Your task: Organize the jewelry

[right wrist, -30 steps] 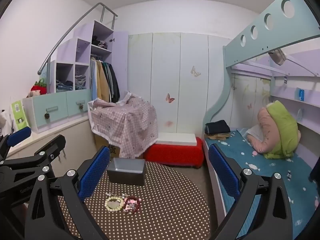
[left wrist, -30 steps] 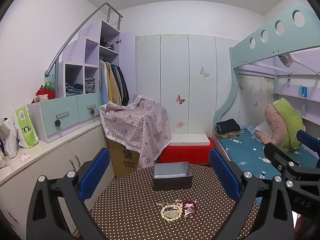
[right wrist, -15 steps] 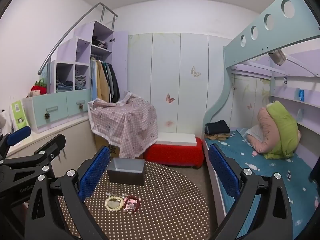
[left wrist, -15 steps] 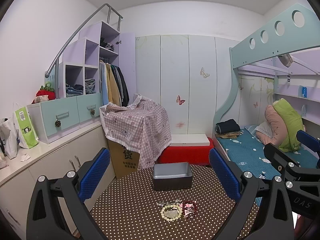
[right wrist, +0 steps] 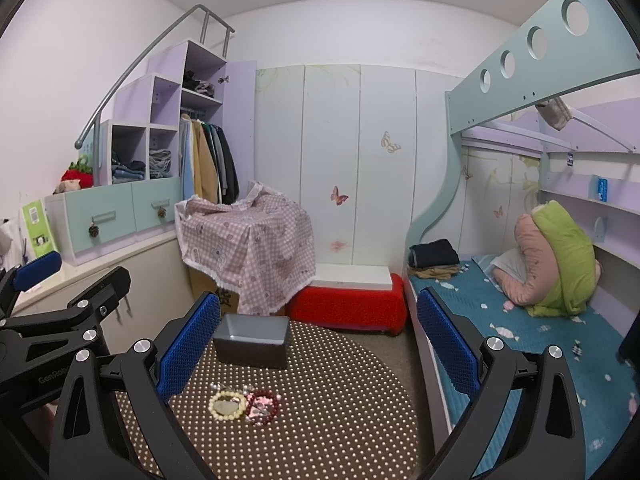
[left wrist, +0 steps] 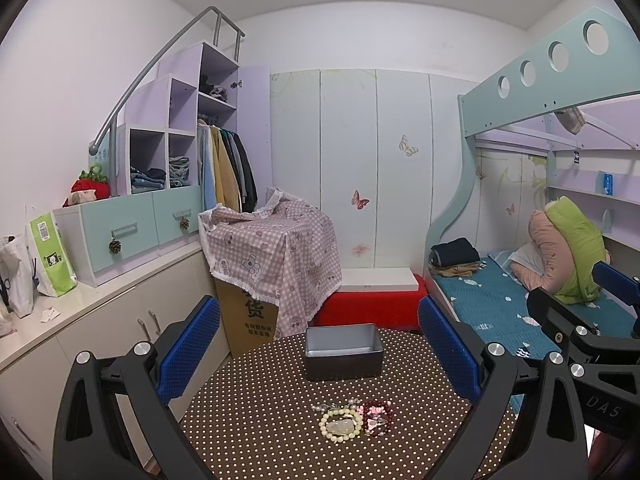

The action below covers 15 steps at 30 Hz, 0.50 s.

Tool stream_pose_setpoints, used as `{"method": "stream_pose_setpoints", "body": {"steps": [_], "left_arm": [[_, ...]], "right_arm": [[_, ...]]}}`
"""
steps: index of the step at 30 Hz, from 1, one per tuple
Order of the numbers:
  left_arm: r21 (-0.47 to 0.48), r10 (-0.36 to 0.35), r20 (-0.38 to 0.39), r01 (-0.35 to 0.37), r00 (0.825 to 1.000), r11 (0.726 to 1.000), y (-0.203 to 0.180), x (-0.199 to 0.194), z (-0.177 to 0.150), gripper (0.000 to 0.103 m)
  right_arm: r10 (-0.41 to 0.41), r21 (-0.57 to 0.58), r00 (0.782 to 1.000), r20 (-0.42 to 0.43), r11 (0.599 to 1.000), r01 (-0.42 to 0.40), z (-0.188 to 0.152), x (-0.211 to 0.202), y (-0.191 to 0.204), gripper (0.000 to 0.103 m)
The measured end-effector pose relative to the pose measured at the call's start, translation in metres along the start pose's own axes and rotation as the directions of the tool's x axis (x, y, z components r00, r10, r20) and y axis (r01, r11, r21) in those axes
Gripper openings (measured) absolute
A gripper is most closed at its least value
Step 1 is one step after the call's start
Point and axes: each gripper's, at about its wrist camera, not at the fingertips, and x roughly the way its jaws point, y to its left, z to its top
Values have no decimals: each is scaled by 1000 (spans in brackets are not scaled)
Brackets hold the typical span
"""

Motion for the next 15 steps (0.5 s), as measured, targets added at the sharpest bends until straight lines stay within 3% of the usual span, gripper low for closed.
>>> {"method": "stream_pose_setpoints", "body": {"steps": [15], "left_arm": [[1, -1, -1, 1, 1000, 1000, -4, -2, 2, 96]], "right_arm": [[0, 0, 1000, -1, 1000, 0, 0, 0, -1, 96]]}}
